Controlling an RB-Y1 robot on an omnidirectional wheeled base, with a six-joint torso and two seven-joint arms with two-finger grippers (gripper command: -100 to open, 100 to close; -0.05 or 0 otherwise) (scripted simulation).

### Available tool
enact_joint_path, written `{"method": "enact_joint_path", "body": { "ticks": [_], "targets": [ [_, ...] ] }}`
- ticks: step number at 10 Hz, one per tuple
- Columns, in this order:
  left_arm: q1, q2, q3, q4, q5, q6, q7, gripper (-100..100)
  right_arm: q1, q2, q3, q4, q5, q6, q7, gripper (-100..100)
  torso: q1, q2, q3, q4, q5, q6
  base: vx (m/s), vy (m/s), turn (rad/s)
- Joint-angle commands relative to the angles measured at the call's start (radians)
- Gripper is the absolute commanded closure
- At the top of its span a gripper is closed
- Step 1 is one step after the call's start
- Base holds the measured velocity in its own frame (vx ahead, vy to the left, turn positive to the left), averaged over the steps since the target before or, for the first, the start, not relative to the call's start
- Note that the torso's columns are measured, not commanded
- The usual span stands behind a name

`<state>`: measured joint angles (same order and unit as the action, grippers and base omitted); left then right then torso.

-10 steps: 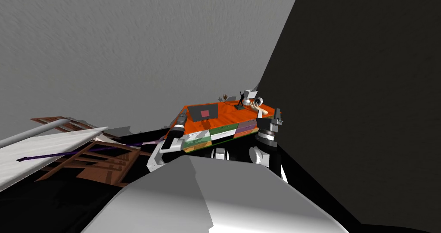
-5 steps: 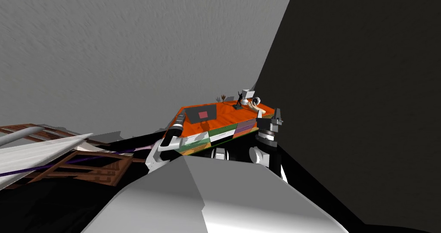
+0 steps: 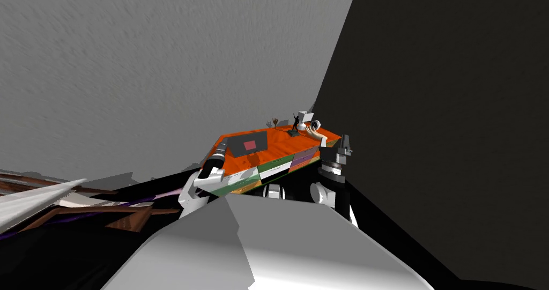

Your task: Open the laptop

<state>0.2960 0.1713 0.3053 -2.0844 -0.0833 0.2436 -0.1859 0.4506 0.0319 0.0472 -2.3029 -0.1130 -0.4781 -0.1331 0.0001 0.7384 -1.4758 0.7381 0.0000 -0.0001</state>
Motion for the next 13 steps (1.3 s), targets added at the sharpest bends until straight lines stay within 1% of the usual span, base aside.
{"method": "enact_joint_path", "body": {
  "ticks": [1,4,5,6,7,8,9,10,11,12,13],
  "targets": [
    [-0.025,0.004,0.025,0.019,-0.014,0.058,-0.006,-100,0.000,0.000,0.000,0.000,0.000,0.000,0.000,0,0.000,0.000,0.000,0.000,0.000,0.000,0.036,0.030,-0.085],
    [-0.044,0.014,0.050,0.036,-0.023,0.109,-0.009,-100,0.000,0.000,0.000,0.000,0.000,0.000,0.000,0,-0.001,0.000,0.000,0.000,0.000,0.000,0.026,0.023,-0.070],
    [-0.045,0.010,0.044,0.031,-0.023,0.101,-0.009,-100,0.000,0.000,0.000,0.000,0.000,0.000,0.000,0,0.000,0.000,0.000,0.000,0.000,0.000,0.011,0.012,-0.012],
    [-0.048,0.014,0.049,0.017,-0.021,0.124,-0.010,-100,0.000,0.000,0.000,0.000,0.000,0.000,0.000,0,0.000,0.000,0.000,0.000,0.000,0.000,0.080,0.058,-0.034],
    [-0.046,0.012,0.046,0.023,-0.022,0.113,-0.010,-100,0.000,0.000,0.000,0.000,0.000,0.000,0.000,0,0.003,-0.004,-0.002,-0.001,0.001,0.000,0.044,0.033,-0.015],
    [-0.047,0.012,0.047,0.021,-0.022,0.116,-0.010,100,0.000,0.000,0.000,0.000,0.000,0.000,0.000,0,0.000,-0.001,-0.001,-0.001,0.000,0.000,0.000,0.000,0.000],
    [-0.035,0.016,0.048,-0.024,-0.008,0.164,-0.009,100,0.000,0.000,0.000,0.000,0.000,0.000,0.000,0,-0.001,0.001,0.001,-0.001,0.001,0.000,-0.002,0.012,-0.027],
    [-0.035,0.016,0.048,-0.024,-0.008,0.186,-0.009,100,0.000,0.000,0.000,0.000,0.000,0.000,0.000,0,0.000,0.001,0.001,0.000,0.000,0.001,-0.008,0.010,-0.029],
    [-0.022,0.020,0.048,-0.068,0.005,0.217,-0.008,100,0.000,0.000,0.000,0.000,0.000,0.000,0.000,0,0.000,0.001,0.001,0.000,0.001,0.000,-0.006,0.013,-0.033],
    [-0.022,0.020,0.048,-0.068,0.005,0.245,-0.008,100,0.000,0.000,0.000,0.000,0.000,0.000,0.000,0,0.000,0.001,0.001,0.000,0.000,0.000,-0.006,0.007,-0.022],
    [-0.022,0.020,0.048,-0.068,0.005,0.259,-0.008,100,0.000,0.000,0.000,0.000,0.000,0.000,0.000,0,-0.001,0.001,0.001,-0.001,0.001,-0.001,0.000,0.000,0.000]
  ]
}}
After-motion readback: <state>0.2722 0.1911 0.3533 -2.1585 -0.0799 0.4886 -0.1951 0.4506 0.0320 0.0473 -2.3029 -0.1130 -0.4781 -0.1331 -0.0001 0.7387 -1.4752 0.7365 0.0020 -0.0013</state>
